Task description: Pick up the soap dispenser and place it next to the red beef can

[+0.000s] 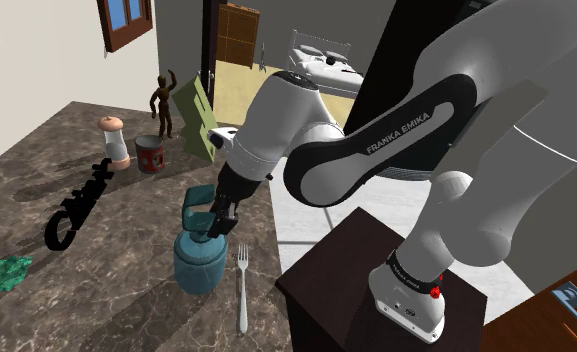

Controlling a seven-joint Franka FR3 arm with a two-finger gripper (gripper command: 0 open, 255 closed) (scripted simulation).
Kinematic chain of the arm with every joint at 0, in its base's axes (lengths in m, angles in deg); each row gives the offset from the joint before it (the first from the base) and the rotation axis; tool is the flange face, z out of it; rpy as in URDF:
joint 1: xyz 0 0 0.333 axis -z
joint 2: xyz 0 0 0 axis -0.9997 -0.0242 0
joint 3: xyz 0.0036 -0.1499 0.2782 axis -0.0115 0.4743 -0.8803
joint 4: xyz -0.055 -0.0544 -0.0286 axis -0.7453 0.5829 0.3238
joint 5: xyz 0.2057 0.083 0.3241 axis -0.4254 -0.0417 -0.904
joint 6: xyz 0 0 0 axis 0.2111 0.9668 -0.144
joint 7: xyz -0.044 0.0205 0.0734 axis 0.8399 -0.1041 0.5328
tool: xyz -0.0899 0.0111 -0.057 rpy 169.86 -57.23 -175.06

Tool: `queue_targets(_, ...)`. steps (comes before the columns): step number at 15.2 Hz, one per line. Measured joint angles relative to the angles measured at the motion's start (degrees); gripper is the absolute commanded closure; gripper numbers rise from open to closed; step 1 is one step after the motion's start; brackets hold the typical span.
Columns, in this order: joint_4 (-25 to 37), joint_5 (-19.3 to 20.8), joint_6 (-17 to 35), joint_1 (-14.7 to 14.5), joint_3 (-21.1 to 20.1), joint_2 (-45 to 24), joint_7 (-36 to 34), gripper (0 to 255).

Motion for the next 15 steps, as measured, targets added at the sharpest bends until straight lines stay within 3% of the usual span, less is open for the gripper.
queue_targets(15, 4.31, -1.43, -11.25, -0.32, 1.03, 7.02, 0.58, 255)
